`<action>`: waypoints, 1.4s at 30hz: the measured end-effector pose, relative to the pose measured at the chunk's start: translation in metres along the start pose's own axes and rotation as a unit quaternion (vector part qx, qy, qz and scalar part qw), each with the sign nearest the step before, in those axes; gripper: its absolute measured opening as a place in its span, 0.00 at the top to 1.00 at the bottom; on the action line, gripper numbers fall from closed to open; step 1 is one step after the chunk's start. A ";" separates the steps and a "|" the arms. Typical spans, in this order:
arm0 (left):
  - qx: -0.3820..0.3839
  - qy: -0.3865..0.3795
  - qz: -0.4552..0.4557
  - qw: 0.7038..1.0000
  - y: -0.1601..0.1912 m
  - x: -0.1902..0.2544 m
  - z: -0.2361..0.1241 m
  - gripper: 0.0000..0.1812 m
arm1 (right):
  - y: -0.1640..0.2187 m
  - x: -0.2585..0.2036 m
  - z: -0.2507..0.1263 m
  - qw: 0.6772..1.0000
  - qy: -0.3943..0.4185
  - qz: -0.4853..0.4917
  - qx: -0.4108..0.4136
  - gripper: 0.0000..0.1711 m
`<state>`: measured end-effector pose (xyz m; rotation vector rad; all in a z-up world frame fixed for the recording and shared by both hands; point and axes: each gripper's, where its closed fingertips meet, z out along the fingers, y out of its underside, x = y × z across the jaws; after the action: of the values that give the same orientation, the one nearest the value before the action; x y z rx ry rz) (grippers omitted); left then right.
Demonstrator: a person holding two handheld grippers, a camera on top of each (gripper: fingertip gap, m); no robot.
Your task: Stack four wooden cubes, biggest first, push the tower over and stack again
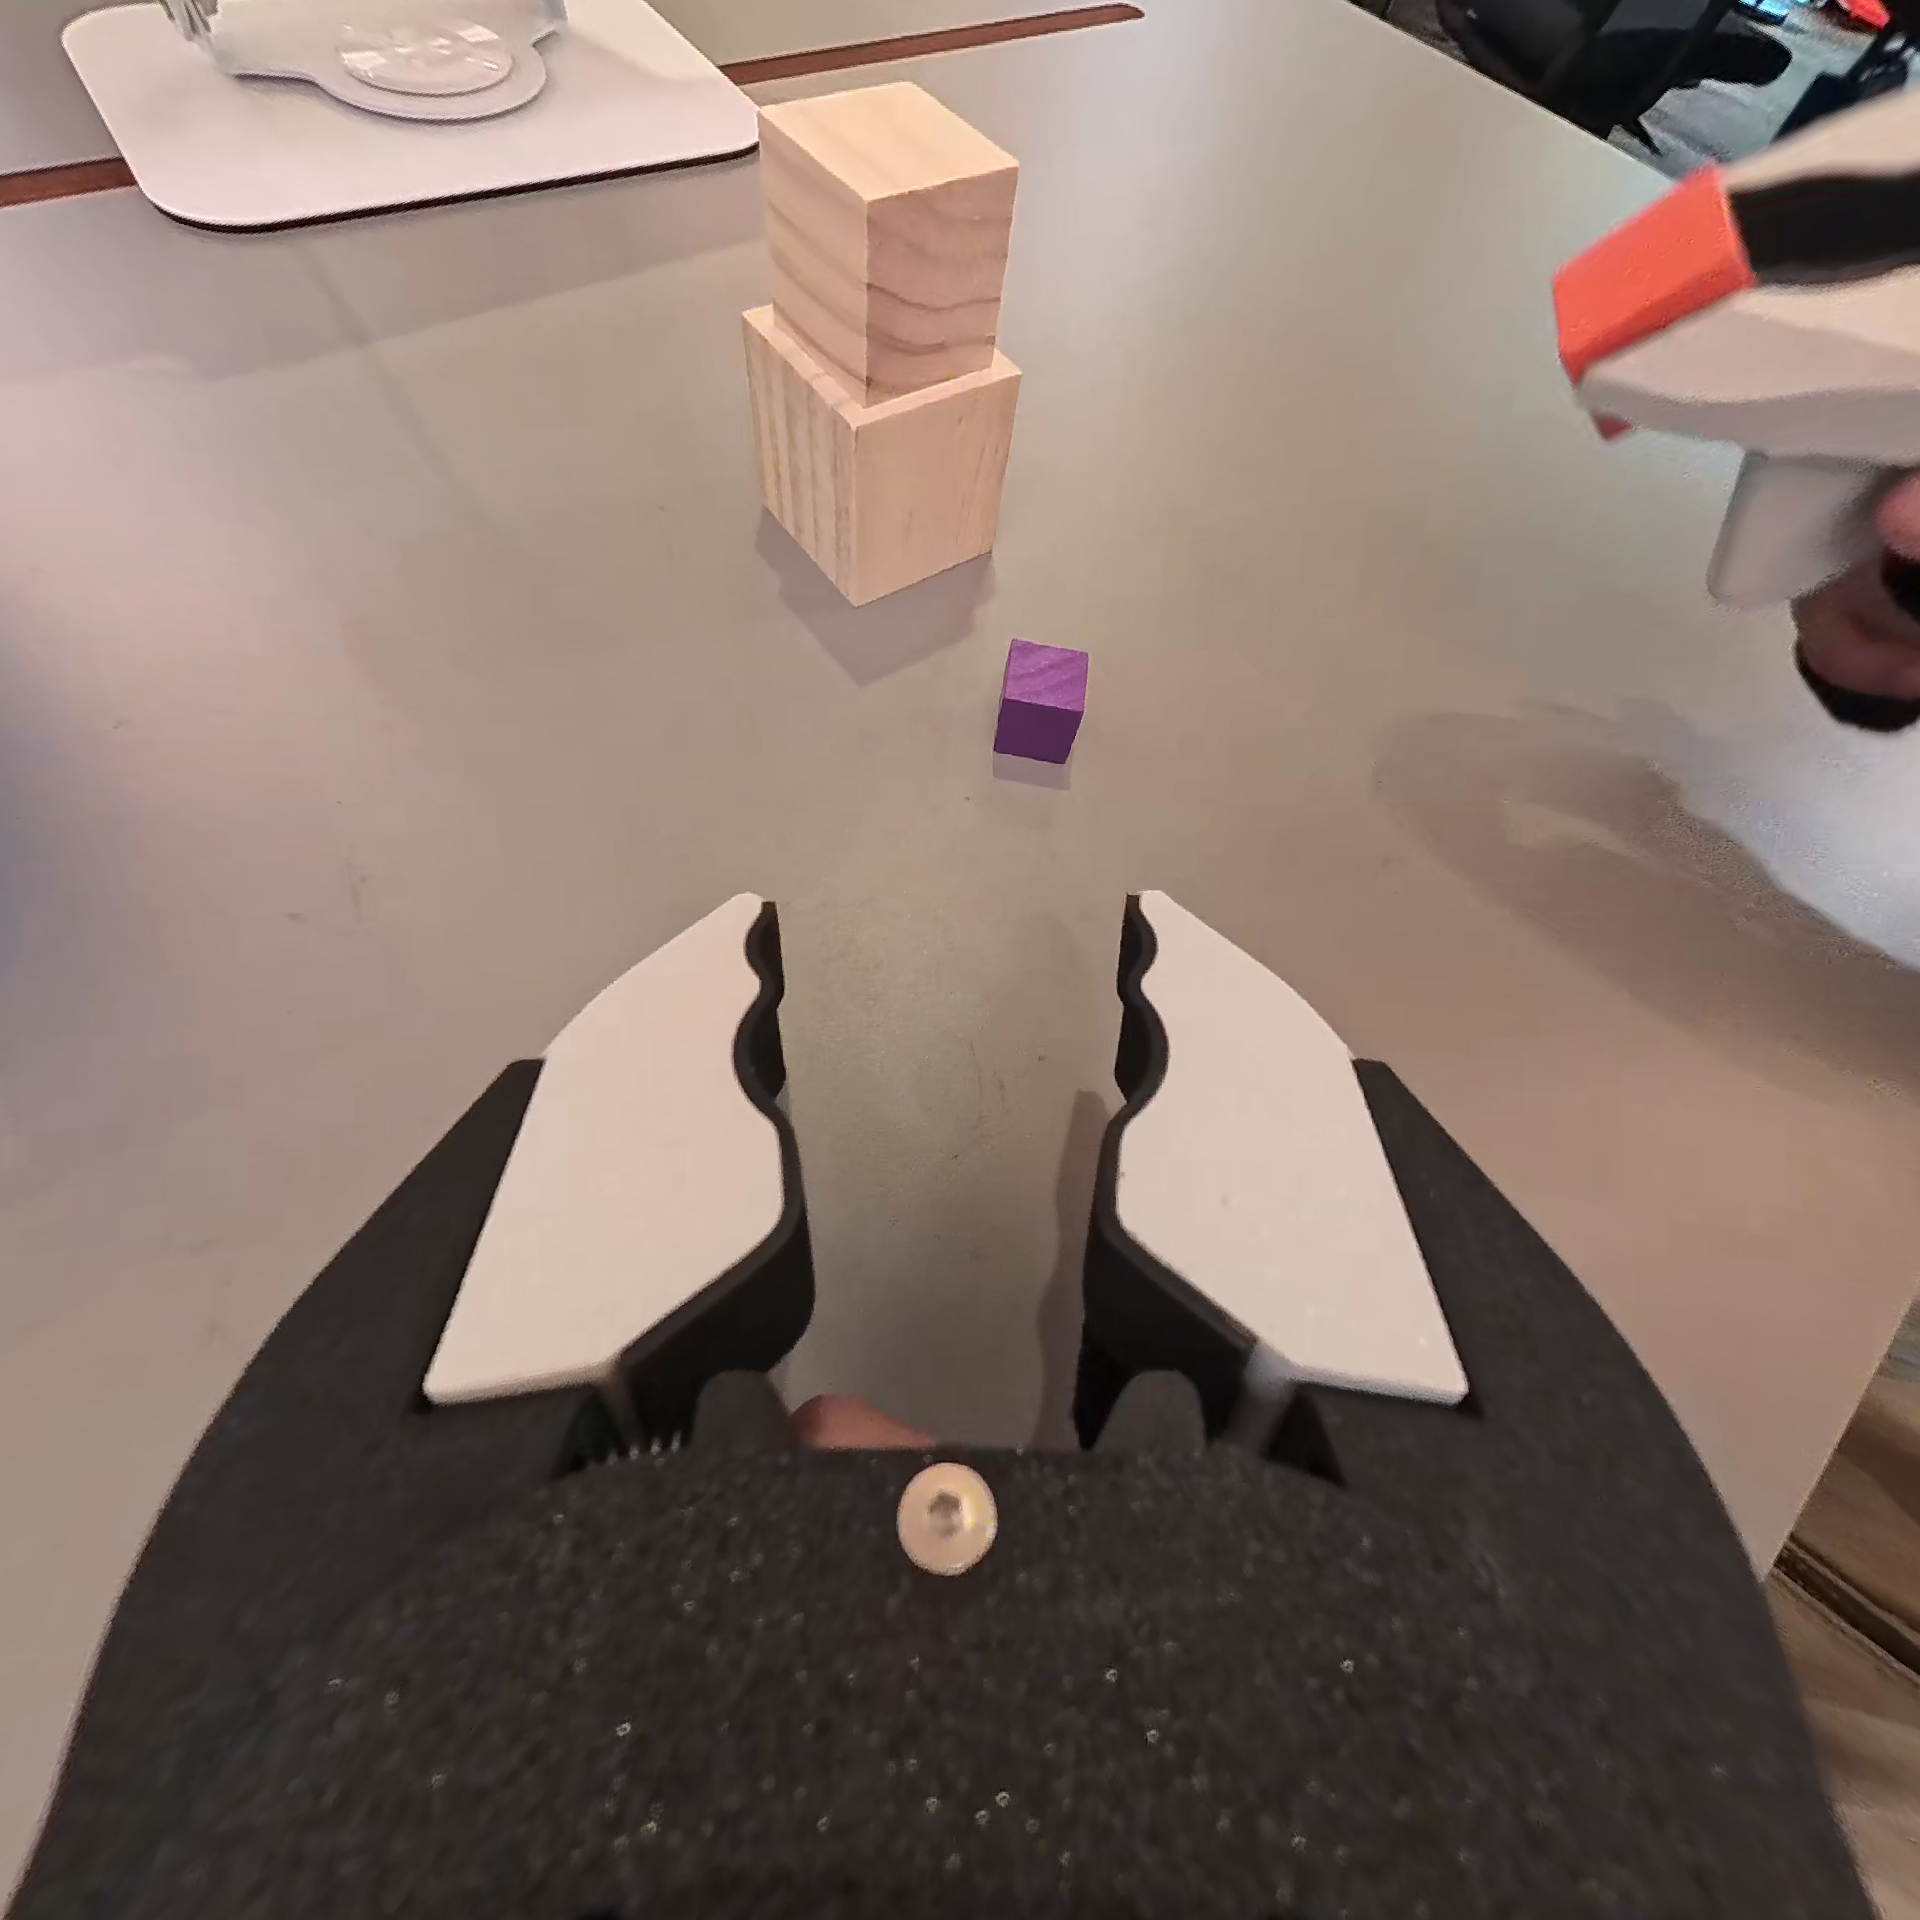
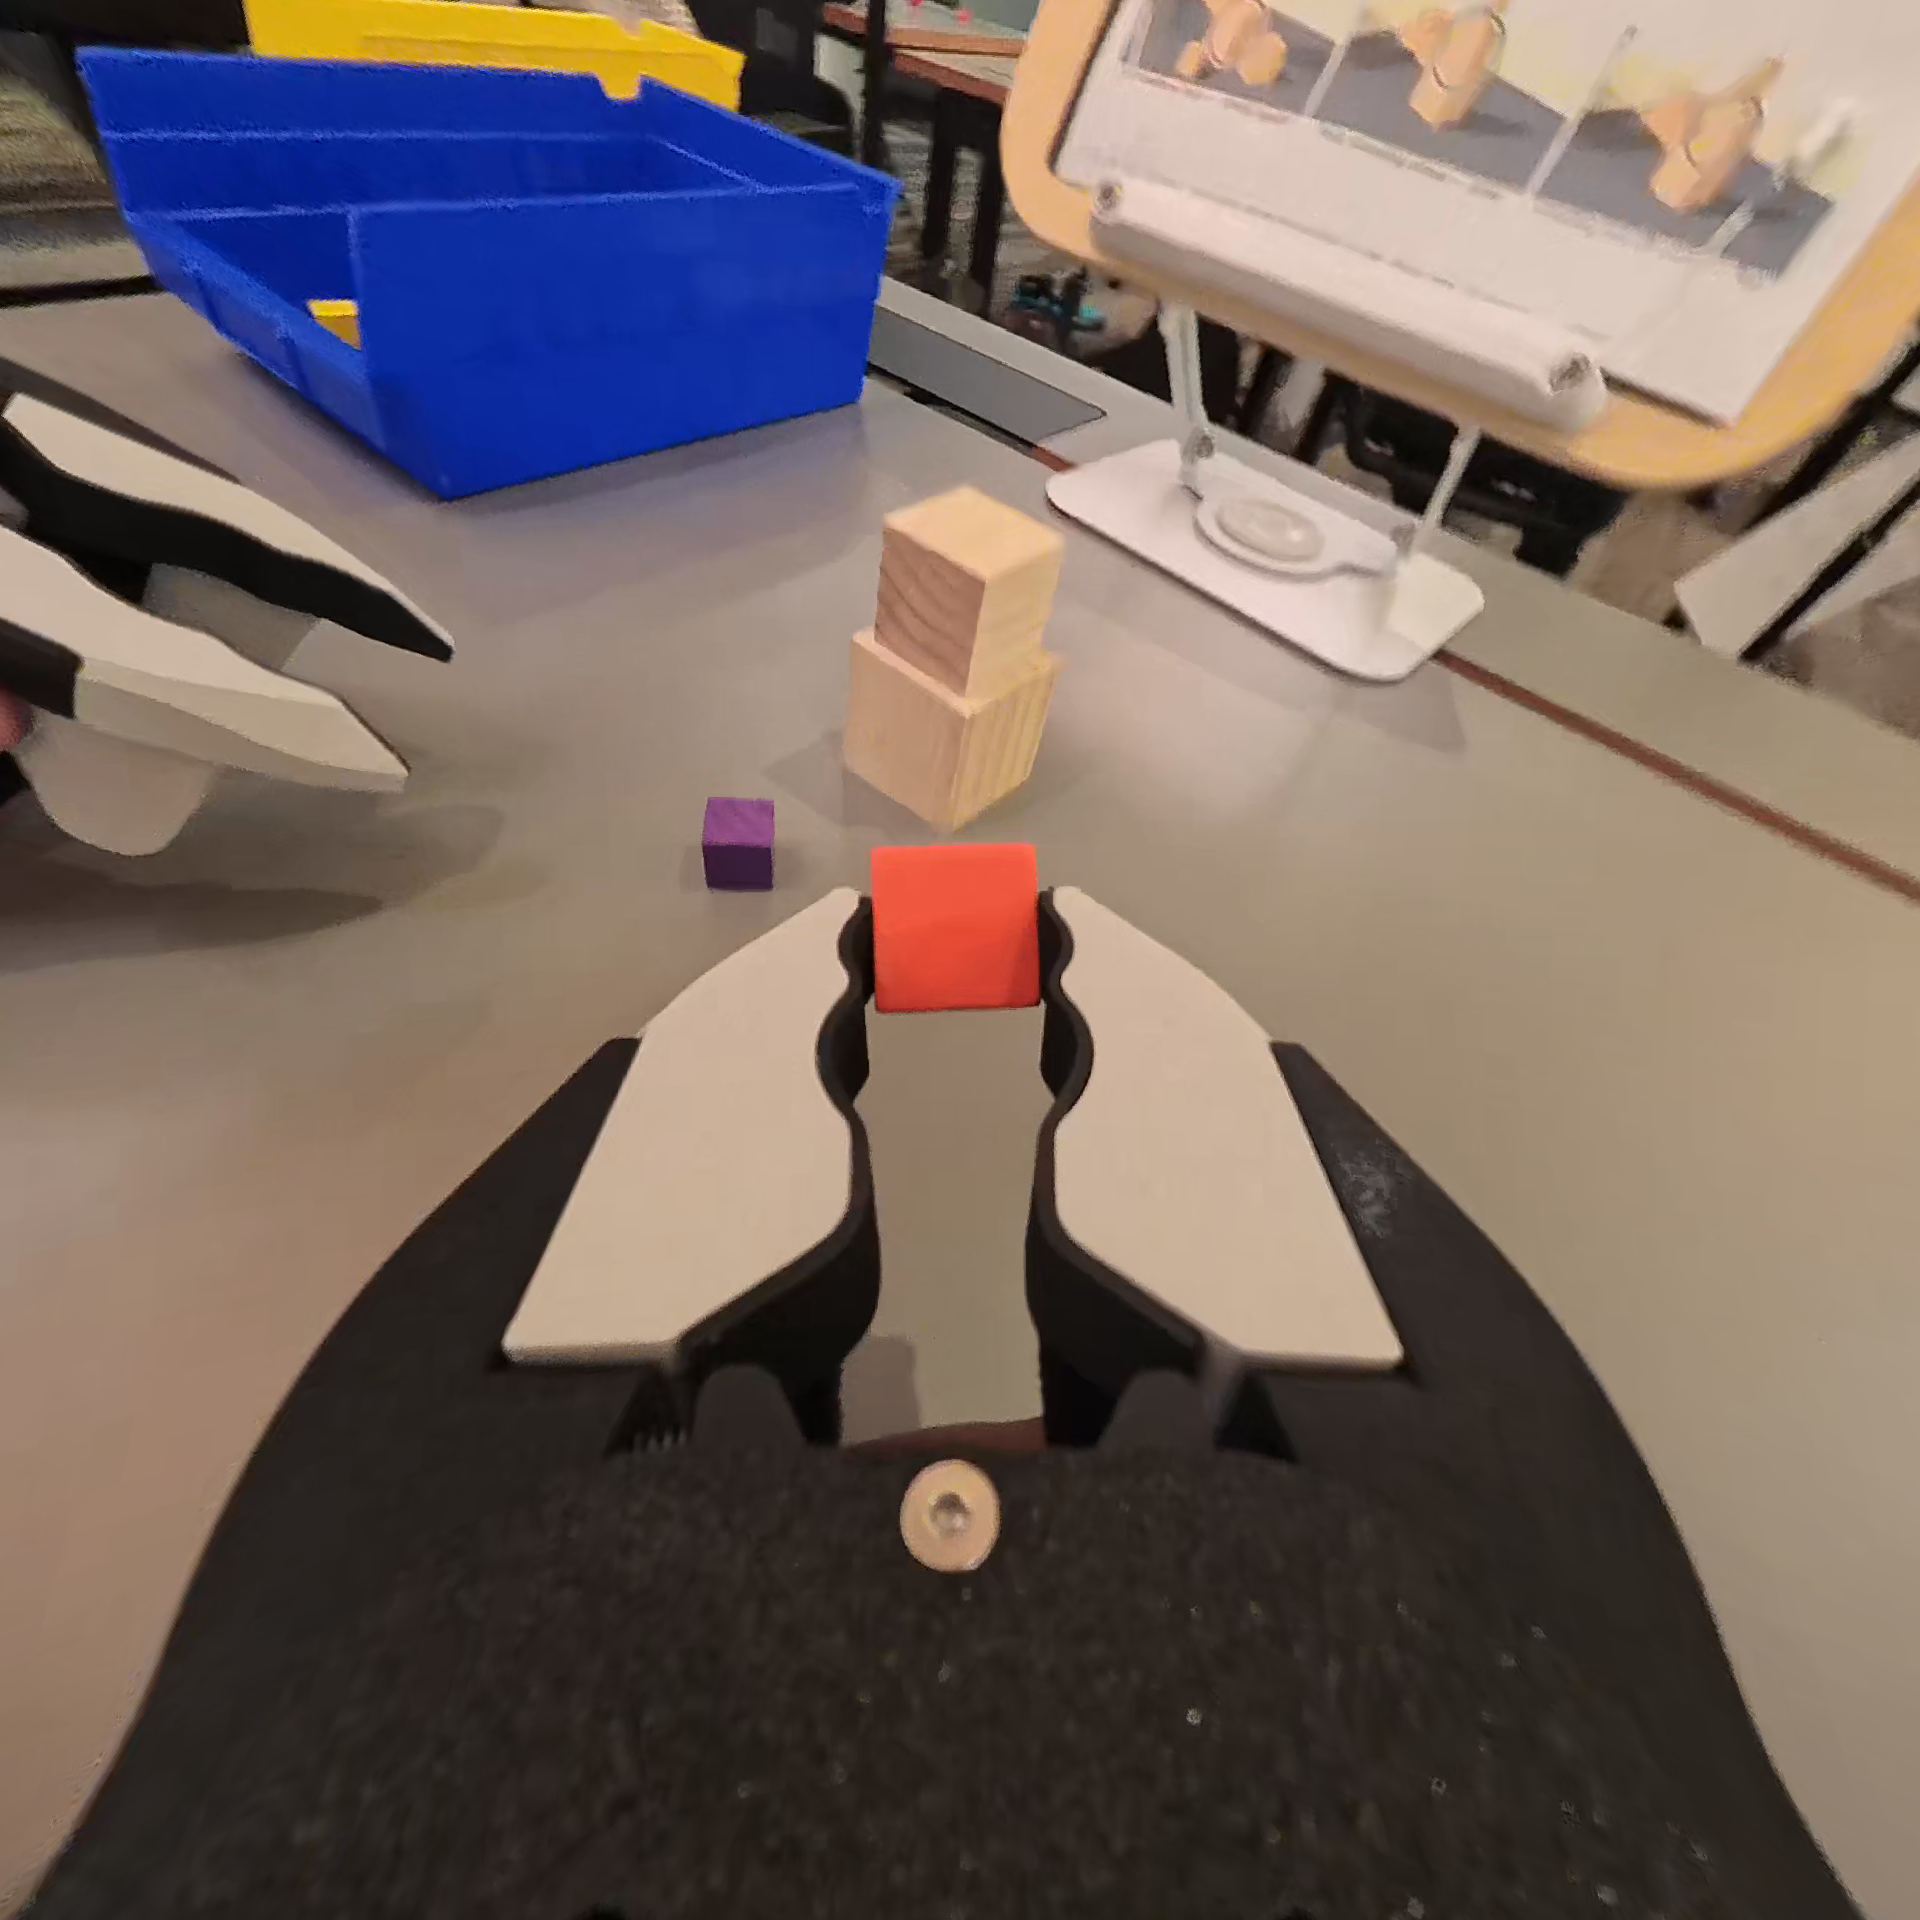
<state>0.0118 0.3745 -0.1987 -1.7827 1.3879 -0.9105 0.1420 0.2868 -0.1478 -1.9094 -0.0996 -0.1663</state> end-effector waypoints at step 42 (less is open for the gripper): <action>-0.007 0.011 0.006 1.000 0.001 0.006 0.000 0.65 | -0.073 0.010 0.121 0.915 -0.312 -0.203 -0.152 0.75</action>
<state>0.0125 0.3688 -0.1993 -1.7783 1.4211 -0.9190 0.1490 0.4249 -0.1183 -2.1681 -0.9555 0.1697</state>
